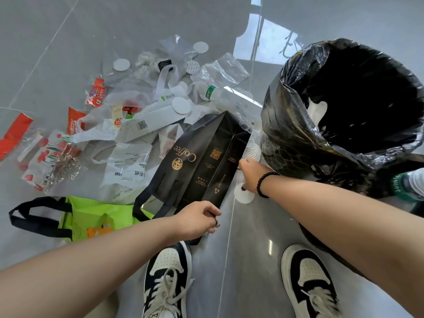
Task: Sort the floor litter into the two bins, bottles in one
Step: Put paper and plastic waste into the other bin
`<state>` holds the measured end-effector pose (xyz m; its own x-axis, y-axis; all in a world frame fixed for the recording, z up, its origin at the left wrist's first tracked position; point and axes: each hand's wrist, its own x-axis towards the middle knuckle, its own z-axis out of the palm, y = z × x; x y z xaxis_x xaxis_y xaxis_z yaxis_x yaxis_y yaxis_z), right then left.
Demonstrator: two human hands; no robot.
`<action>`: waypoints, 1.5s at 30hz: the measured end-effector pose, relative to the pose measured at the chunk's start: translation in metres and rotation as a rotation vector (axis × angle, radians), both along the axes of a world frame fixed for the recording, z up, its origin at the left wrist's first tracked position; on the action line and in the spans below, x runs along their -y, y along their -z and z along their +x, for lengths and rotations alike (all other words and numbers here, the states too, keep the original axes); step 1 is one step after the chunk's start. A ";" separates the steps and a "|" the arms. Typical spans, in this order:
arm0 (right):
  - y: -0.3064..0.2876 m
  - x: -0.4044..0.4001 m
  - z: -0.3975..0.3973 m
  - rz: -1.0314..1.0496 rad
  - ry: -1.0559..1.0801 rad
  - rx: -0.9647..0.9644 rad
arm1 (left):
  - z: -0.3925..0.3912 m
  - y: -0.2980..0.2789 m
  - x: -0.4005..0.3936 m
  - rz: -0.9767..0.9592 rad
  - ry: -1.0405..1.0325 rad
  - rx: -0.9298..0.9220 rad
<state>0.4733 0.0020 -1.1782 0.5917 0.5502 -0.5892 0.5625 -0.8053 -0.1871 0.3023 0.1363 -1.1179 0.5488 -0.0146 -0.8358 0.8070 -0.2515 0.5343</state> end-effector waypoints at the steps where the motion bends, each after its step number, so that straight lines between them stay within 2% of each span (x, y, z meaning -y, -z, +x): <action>1: 0.001 0.002 -0.001 -0.015 0.008 0.000 | -0.001 -0.001 -0.002 0.006 -0.004 -0.002; 7: 0.011 0.013 -0.035 -0.170 -0.142 0.043 | -0.002 -0.008 -0.007 0.035 -0.006 -0.011; 11: 0.011 0.016 -0.052 -0.248 -0.063 -0.053 | -0.006 -0.008 -0.004 0.038 -0.014 -0.026; 15: -0.008 0.020 -0.063 -0.230 -0.137 -0.094 | -0.008 -0.006 0.003 0.043 -0.008 -0.035; 18: -0.049 0.018 -0.072 -0.107 -0.043 -0.156 | -0.007 -0.005 0.014 0.042 0.008 -0.027; 21: -0.098 0.015 -0.069 0.097 0.185 -0.231 | -0.003 -0.007 0.024 0.048 0.029 -0.009; 23: -0.131 0.021 -0.059 0.253 0.285 -0.204 | 0.000 -0.009 0.029 0.051 0.036 0.004; 26: -0.180 0.039 -0.039 0.436 0.333 -0.043 | 0.003 -0.007 0.034 0.063 0.050 0.017; 29: -0.212 0.064 -0.017 0.638 0.370 0.212 | 0.000 -0.004 0.036 0.088 0.069 0.004; 31: -0.223 0.082 -0.001 0.696 0.401 0.380 | -0.002 -0.002 0.041 0.093 0.086 -0.006; 35: -0.220 0.108 0.036 0.511 0.405 0.581 | 0.005 -0.003 0.052 0.090 0.100 -0.001; 41: -0.191 0.121 0.054 0.137 0.281 0.609 | 0.020 -0.005 0.061 0.084 0.122 0.037; 43: -0.188 0.124 0.056 0.084 0.284 0.603 | 0.020 -0.005 0.061 0.083 0.123 0.043; 45: -0.192 0.123 0.057 0.088 0.258 0.689 | 0.018 -0.005 0.060 0.082 0.125 0.041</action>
<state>0.5302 -0.1213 -0.9861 0.9283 0.3719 0.0026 0.3708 -0.9260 0.0705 0.3201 0.0763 -1.1134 0.5809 -0.0173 -0.8138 0.7444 -0.3930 0.5398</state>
